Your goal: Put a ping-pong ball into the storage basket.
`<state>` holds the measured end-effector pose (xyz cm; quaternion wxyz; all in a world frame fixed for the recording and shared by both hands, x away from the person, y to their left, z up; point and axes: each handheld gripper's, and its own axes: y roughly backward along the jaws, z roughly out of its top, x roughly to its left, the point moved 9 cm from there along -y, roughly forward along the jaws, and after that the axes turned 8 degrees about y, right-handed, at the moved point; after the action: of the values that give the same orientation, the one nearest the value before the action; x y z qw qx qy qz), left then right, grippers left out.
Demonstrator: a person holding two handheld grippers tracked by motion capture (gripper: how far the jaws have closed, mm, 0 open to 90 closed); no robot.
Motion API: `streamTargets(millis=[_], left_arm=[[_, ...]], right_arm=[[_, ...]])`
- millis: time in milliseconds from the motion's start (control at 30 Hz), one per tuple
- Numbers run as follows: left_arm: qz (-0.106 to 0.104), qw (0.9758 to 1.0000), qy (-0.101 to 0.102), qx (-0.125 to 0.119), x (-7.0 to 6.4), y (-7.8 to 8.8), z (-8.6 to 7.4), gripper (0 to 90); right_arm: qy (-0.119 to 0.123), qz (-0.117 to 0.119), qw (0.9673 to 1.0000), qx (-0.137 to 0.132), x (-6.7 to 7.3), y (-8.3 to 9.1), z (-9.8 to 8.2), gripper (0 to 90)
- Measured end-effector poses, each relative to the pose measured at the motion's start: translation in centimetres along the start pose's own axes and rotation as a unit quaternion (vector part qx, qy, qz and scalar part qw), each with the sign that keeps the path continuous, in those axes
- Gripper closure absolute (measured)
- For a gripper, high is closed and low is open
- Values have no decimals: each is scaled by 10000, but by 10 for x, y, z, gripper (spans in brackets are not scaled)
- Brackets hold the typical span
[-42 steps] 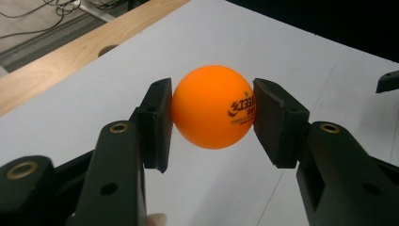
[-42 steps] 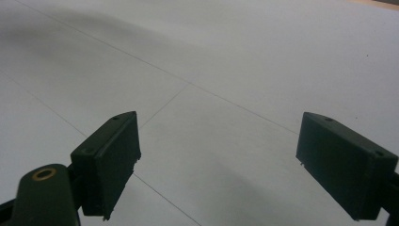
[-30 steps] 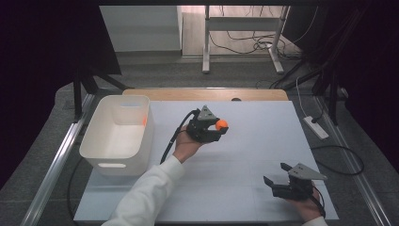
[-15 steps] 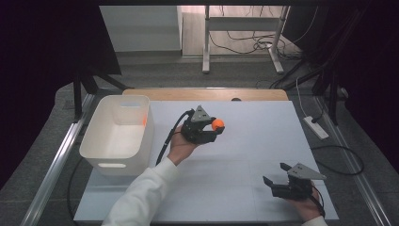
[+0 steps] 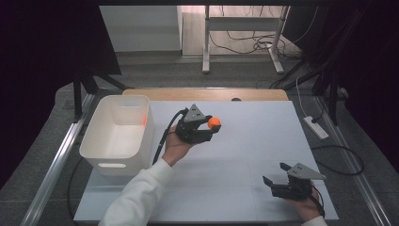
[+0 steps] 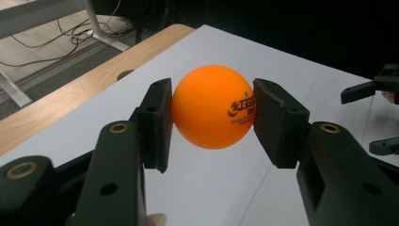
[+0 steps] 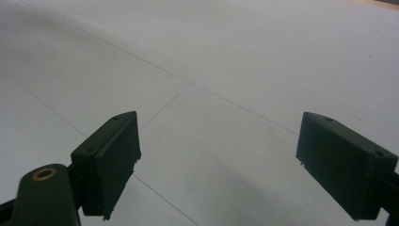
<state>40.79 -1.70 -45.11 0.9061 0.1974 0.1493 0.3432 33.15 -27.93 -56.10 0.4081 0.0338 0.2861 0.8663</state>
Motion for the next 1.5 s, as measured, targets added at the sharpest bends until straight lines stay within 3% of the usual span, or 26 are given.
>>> streamTargets(millis=[200,367,1167,1500], left_arm=[[-12,10000,47,-29,1,3,1,505],[-161,9995,227,-117,1,8,4,505],[-30,9995,142,-283,5,34,14,505],[-1,9992,206,-347,12,47,19,504]], right_arm=[[-1,4,10000,-3,0,0,0,135],[-2,12,10000,-19,1,0,1,135],[5,10,10000,-22,1,-1,2,135],[9,21,10000,-8,2,-1,2,135]])
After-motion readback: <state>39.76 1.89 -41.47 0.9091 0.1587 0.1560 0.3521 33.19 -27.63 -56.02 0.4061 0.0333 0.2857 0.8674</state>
